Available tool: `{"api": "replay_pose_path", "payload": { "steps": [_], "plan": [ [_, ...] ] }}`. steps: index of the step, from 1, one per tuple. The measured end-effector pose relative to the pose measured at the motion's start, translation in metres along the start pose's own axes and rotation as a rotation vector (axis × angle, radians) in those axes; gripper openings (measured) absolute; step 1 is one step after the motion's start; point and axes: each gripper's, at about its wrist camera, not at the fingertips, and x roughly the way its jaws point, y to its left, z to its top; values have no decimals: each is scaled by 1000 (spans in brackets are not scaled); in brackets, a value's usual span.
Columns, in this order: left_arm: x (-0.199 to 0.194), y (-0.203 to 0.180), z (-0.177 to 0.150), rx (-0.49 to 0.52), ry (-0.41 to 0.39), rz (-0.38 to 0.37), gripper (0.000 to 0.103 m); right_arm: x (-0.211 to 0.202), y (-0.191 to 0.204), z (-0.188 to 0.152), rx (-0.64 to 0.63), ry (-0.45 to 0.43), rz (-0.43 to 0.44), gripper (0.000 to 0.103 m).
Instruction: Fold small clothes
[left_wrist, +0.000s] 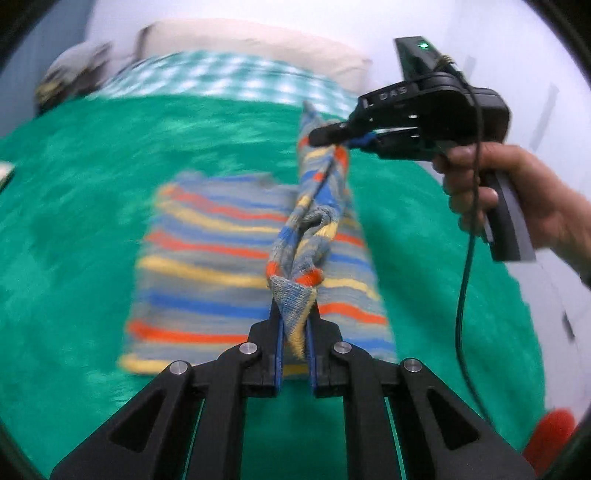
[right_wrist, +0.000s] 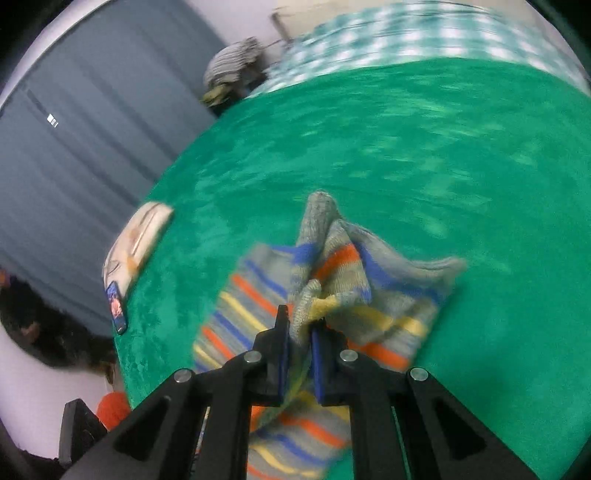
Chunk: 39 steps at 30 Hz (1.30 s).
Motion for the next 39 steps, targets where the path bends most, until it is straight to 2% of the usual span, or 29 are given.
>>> {"api": "replay_pose_path", "payload": {
  "steps": [3, 5, 6, 8, 10, 12, 13, 15, 18, 20, 21, 22, 23, 24, 25, 26, 27, 29, 30, 31, 32, 35, 37, 38, 39],
  "plan": [
    [8, 32, -4, -61, 35, 44, 9, 47, 34, 10, -28, 24, 8, 11],
    [23, 52, -7, -110, 92, 70, 19, 84, 53, 14, -59, 50, -23, 12],
    [26, 60, -11, -138, 117, 78, 32, 102, 57, 13, -41, 63, -15, 18],
    [19, 75, -17, -193, 117, 66, 36, 121, 56, 10, 19, 55, 27, 32],
    [9, 81, -19, -194, 106, 79, 53, 122, 52, 5, 70, 13, 73, 32],
    [-2, 89, -16, -193, 79, 65, 59, 106, 48, -2, 104, -47, 122, 32],
    [-6, 90, -15, -193, 69, 50, 64, 99, 46, -3, 101, -61, 117, 32],
    [-8, 88, -5, -183, 57, 7, 70, 77, 46, -12, 47, -82, 52, 32],
    [-4, 77, 6, -137, 45, 8, 70, 46, 55, -39, -98, -61, -30, 32],
    [7, 76, 7, -117, 75, 65, 63, 28, 68, -70, -190, -31, -31, 32],
    [17, 79, 10, -122, 114, 109, 39, 23, 72, -85, -218, -21, -22, 32],
    [23, 83, 4, -138, 169, 142, 21, 23, 77, -102, -237, -5, -7, 32],
    [29, 91, -4, -164, 218, 148, 23, 29, 77, -126, -236, 37, 2, 32],
    [30, 97, -8, -191, 230, 132, 26, 37, 72, -139, -228, 74, -13, 32],
    [28, 99, -9, -195, 229, 128, 31, 53, 65, -158, -214, 143, -67, 33],
    [21, 97, -7, -179, 231, 141, 33, 61, 61, -174, -212, 156, -104, 33],
    [11, 94, -3, -157, 212, 148, 35, 55, 61, -179, -218, 109, -106, 33],
    [-2, 91, 10, -130, 161, 133, 51, 40, 61, -173, -183, 71, -85, 33],
    [-6, 88, 18, -120, 136, 121, 65, 33, 59, -168, -168, 48, -79, 33],
    [-7, 85, 28, -106, 110, 105, 70, 21, 58, -160, -158, -2, -83, 33],
    [-4, 79, 39, -84, 89, 95, 71, 7, 56, -147, -167, -59, -109, 33],
    [26, 64, 63, -16, 113, 122, 72, -4, 46, -118, -166, -110, -149, 33],
    [63, 72, 66, -28, 184, 210, 66, 3, 36, -100, -139, -115, -146, 33],
    [88, 84, 63, -64, 254, 240, 67, 14, 27, -96, -125, -87, -161, 33],
    [96, 92, 57, -89, 279, 227, 69, 26, 24, -97, -105, -52, -184, 33]
  ]
}}
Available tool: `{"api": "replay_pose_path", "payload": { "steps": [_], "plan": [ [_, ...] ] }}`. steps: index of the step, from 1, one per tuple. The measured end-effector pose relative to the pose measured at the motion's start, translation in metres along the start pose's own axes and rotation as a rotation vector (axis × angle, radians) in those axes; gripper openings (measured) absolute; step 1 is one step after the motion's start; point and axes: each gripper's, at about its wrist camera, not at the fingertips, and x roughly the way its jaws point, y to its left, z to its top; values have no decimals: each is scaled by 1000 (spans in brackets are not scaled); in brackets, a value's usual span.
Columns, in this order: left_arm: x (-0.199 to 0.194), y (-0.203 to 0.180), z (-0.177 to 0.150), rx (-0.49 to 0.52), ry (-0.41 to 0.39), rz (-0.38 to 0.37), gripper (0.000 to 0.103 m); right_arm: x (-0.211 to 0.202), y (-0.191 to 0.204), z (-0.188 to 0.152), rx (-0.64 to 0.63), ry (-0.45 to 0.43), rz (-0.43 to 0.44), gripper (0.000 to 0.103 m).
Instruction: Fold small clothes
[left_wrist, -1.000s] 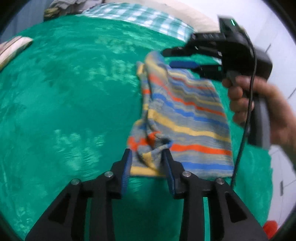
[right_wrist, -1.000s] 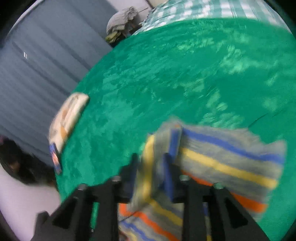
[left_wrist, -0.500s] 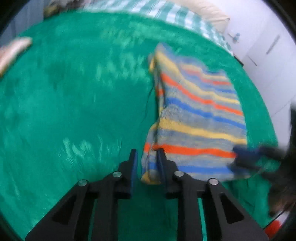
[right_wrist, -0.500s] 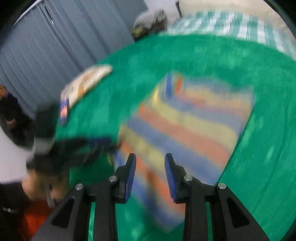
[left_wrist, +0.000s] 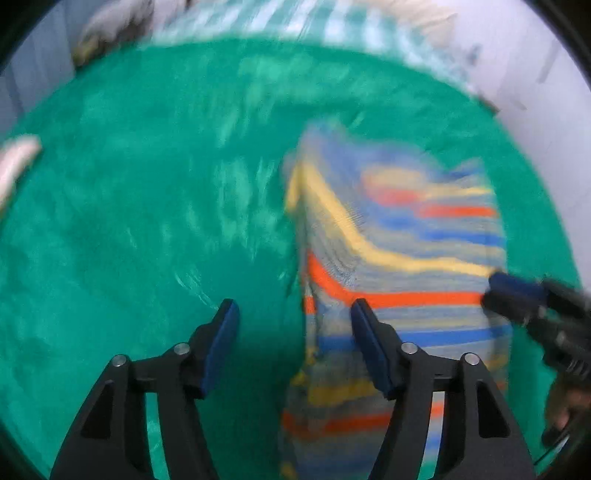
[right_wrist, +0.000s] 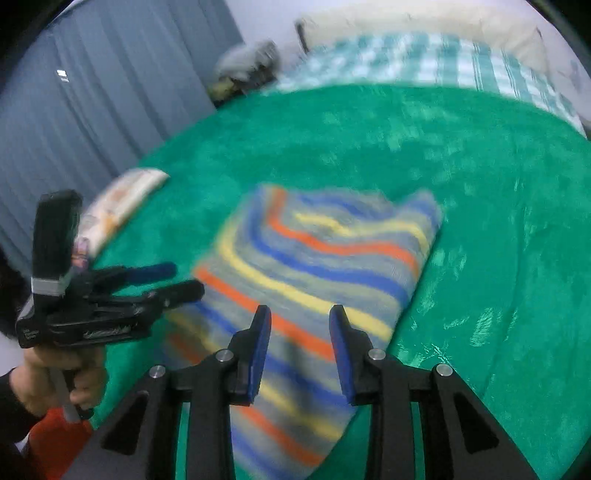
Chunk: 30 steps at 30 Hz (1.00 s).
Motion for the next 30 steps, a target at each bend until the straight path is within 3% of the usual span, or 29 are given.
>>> {"api": "replay_pose_path", "payload": {
  "steps": [2, 5, 7, 8, 9, 11, 19, 30],
  "plan": [
    [4, 6, -2, -3, -20, -23, 71, 33, -13, -12, 47, 82, -20, 34],
    [-19, 3, -4, 33, -47, -12, 73, 21, -8, -14, 45, 19, -38, 35],
    [-39, 4, -11, 63, -82, -4, 80, 0, -3, -17, 57, -23, -39, 55],
    [-49, 4, -16, 84, -103, 15, 81, -14, 0, -23, 56, -51, -38, 74],
    [-53, 4, -19, 92, -113, 27, 83, -23, 3, -28, 53, -70, -44, 79],
    [-61, 7, -24, 106, -127, 64, 84, -39, 11, -44, 41, -94, -58, 79],
    [-78, 6, -38, 125, -139, 139, 84, -60, 24, -100, 59, -44, -92, 79],
    [-81, 6, -38, 156, -146, 172, 85, -54, 35, -103, 67, -45, -94, 79]
  ]
}}
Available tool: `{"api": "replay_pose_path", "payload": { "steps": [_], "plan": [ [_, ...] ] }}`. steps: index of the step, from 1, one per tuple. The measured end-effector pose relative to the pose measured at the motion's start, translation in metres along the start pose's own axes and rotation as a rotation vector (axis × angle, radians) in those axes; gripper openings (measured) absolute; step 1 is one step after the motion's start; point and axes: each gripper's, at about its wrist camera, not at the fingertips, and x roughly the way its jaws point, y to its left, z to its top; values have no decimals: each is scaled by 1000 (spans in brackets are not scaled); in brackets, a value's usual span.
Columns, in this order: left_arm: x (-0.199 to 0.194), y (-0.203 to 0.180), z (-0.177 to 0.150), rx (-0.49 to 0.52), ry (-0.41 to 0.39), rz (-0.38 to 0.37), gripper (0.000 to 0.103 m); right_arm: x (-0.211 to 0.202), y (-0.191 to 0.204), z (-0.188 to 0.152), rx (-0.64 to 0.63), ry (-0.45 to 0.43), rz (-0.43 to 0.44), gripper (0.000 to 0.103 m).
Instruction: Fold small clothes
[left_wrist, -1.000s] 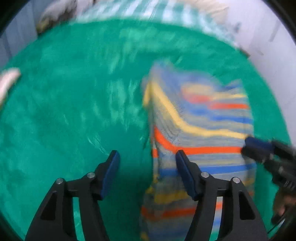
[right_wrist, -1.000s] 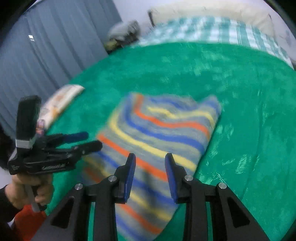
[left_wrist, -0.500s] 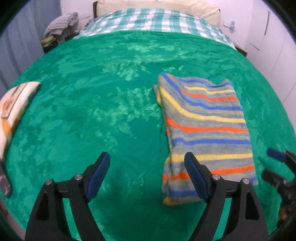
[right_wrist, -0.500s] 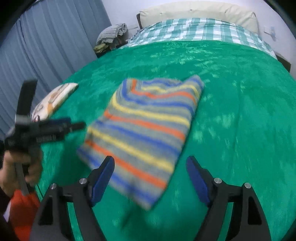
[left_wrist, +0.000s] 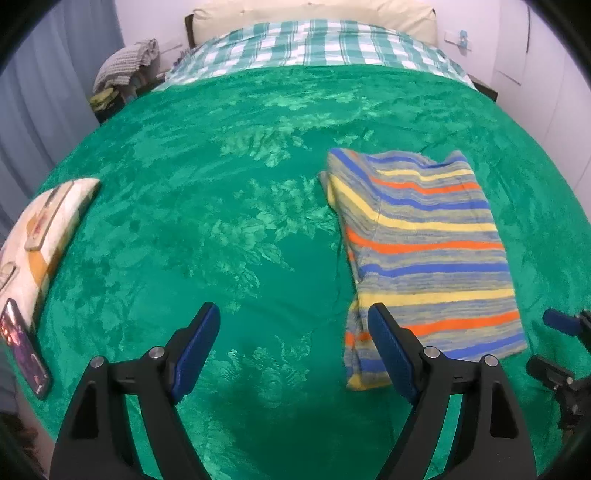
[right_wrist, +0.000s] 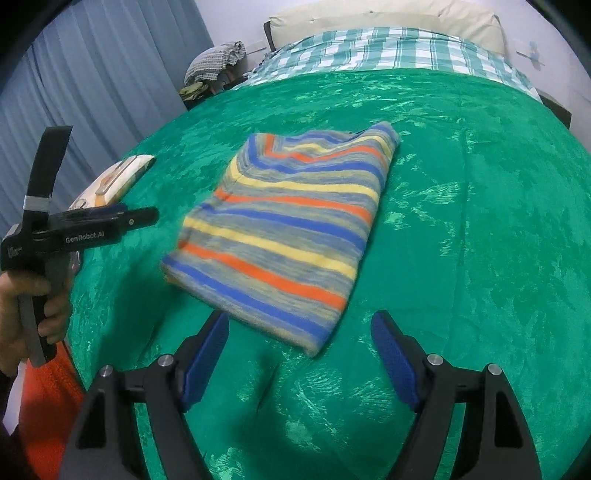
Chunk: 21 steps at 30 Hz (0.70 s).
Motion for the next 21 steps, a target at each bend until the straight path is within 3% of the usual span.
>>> {"api": "replay_pose_path", "payload": {
  "steps": [3, 5, 8, 12, 17, 18, 20, 21],
  "plan": [
    [6, 7, -1, -25, 7, -62, 95, 3, 0, -2, 1, 8, -2, 81],
    [15, 18, -1, -86, 27, -202, 96, 4, -4, -2, 15, 12, -1, 84],
    [34, 29, 7, -169, 59, -338, 96, 3, -19, 3, 65, -5, 10, 85],
    [74, 22, 31, -184, 117, -412, 97, 12, -50, 28, 172, -39, 35, 87],
    [112, -5, 55, -120, 166, -420, 96, 57, -90, 74, 308, -53, 183, 84],
    [115, -10, 58, -109, 163, -421, 93, 75, -94, 80, 334, -26, 229, 79],
    [119, -21, 61, -84, 154, -422, 58, 99, -93, 86, 351, 4, 264, 72],
    [121, -24, 63, -79, 157, -436, 27, 108, -86, 89, 334, 3, 256, 69]
  ]
}}
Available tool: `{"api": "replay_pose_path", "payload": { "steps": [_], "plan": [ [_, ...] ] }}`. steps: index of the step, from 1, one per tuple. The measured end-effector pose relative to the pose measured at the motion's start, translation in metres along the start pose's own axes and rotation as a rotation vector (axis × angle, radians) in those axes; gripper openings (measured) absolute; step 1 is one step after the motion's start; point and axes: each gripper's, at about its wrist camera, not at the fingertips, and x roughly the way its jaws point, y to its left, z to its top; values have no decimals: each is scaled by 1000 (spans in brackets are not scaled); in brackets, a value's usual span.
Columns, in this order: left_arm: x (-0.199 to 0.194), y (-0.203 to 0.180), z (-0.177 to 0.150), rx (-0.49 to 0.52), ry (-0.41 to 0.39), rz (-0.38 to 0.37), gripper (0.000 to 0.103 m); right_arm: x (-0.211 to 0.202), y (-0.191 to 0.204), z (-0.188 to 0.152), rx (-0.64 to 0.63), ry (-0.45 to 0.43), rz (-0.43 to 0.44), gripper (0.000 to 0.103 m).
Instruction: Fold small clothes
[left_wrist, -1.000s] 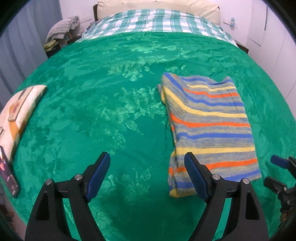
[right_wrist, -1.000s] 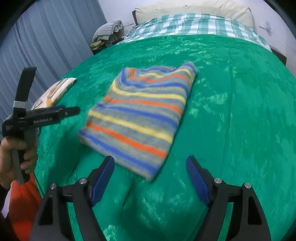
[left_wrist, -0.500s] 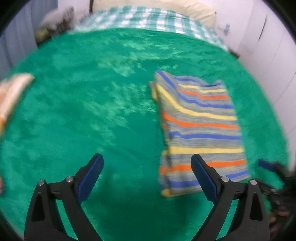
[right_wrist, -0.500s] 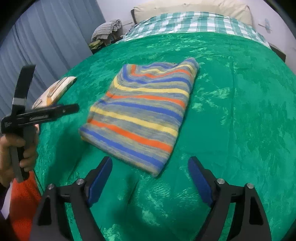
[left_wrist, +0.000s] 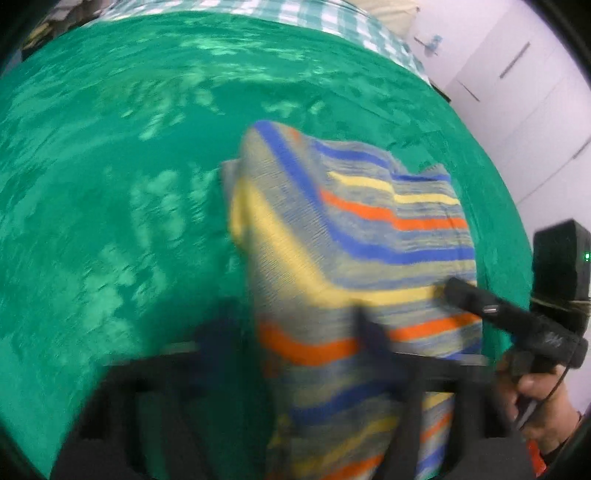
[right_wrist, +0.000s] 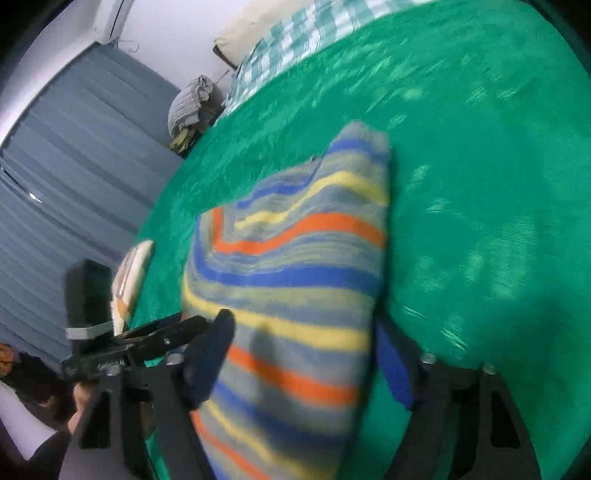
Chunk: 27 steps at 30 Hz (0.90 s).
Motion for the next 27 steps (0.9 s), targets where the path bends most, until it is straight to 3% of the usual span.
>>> {"api": "replay_pose_path", "payload": {
  "steps": [1, 2, 6, 12, 14, 15, 16, 17, 18, 19, 23, 25, 27],
  "plan": [
    [1, -3, 2, -12, -3, 10, 23, 6, 7, 0, -30, -5, -23, 55],
    [-2, -5, 3, -17, -15, 19, 22, 13, 19, 0, -92, -3, -104, 34],
    [-37, -23, 1, 32, -113, 45, 17, -5, 56, -3, -214, -79, -205, 25],
    [-112, -53, 10, 101, -249, 46, 17, -63, 111, -2, -340, -215, -136, 24],
    [-115, -53, 15, 96, -248, 57, 28, -77, 116, 7, -311, -239, -100, 24],
    [-109, -50, 16, 95, -228, 74, 56, -79, 112, 13, -272, -235, -86, 27],
    [-94, -45, 14, 91, -186, 154, 82, -76, 106, 18, -244, -220, -84, 31],
    [-85, -38, 8, 85, -179, 226, 84, -69, 94, 22, -196, -172, -105, 53],
    [-79, -29, -5, 79, -167, 310, 81, -61, 79, 20, -161, -124, -180, 87],
    [-77, -22, -19, 82, -156, 339, 81, -60, 68, 13, -147, -111, -264, 97],
    [-95, -18, -84, 114, -173, 401, 83, -83, 45, -45, -218, -72, -448, 98],
    [-109, -28, -112, 137, -190, 426, 94, -98, 44, -72, -245, -68, -509, 98],
    [-126, -43, -140, 147, -225, 447, 99, -116, 50, -100, -270, -63, -547, 100]
  ]
}}
